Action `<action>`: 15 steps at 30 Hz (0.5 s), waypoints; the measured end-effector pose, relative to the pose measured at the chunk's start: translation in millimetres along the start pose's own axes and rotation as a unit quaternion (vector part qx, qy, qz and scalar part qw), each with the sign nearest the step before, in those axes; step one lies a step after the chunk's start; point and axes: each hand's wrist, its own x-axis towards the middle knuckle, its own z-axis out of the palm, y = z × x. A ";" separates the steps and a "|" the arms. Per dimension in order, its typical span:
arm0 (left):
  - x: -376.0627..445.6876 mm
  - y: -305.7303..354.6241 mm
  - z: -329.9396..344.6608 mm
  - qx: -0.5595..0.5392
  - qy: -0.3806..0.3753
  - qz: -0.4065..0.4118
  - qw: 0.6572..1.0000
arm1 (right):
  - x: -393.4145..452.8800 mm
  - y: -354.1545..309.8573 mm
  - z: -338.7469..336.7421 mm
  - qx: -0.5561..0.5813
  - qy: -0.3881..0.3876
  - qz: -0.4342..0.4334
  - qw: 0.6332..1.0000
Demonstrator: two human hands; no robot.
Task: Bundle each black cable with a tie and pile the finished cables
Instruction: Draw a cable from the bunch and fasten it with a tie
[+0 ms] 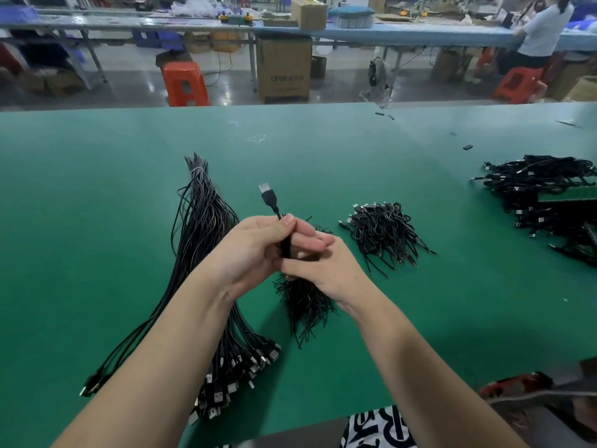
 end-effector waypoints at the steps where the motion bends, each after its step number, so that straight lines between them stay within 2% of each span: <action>1: -0.4 2.2 -1.6 0.023 -0.022 -0.013 0.999 | -1.1 1.1 -0.7 -0.005 0.001 0.008 1.000; 3: -2.8 6.4 -2.3 0.049 -0.047 -0.031 0.997 | -3.9 3.7 -1.3 -0.045 0.021 0.015 0.999; 5: -4.1 6.8 -1.1 0.088 -0.006 -0.041 0.995 | -5.9 6.0 -1.9 -0.143 0.063 -0.007 0.988; 6: -3.9 5.7 0.7 0.144 0.033 -0.035 0.988 | -6.9 6.8 -3.0 -0.209 0.079 -0.027 0.974; 7: -3.5 4.3 3.2 0.241 0.076 -0.024 0.967 | -7.8 7.0 -3.5 -0.273 0.084 -0.049 0.957; 8: -3.1 3.3 6.1 0.367 0.115 -0.012 0.923 | -7.6 7.3 -3.6 -0.331 0.081 -0.070 0.938; 10: -3.8 0.2 12.9 0.587 0.171 0.015 0.791 | -6.5 7.5 -1.8 -0.414 0.060 -0.093 0.903; 11: -3.7 -2.0 13.9 0.644 0.191 0.026 0.741 | -5.6 8.0 -0.6 -0.437 0.050 -0.099 0.893; 12: -3.5 -4.2 13.3 0.671 0.207 0.032 0.712 | -5.2 8.5 0.8 -0.451 0.041 -0.103 0.886; 13: -2.3 -5.6 11.2 0.682 0.220 0.033 0.697 | -5.4 8.2 1.8 -0.462 0.034 -0.107 0.880; 14: -0.8 -5.9 7.7 0.682 0.223 0.030 0.695 | -6.2 8.8 2.4 -0.471 0.028 -0.110 0.875; 15: 0.1 -5.1 4.1 0.663 0.217 0.030 0.716 | -7.5 9.1 3.1 -0.475 0.023 -0.108 0.873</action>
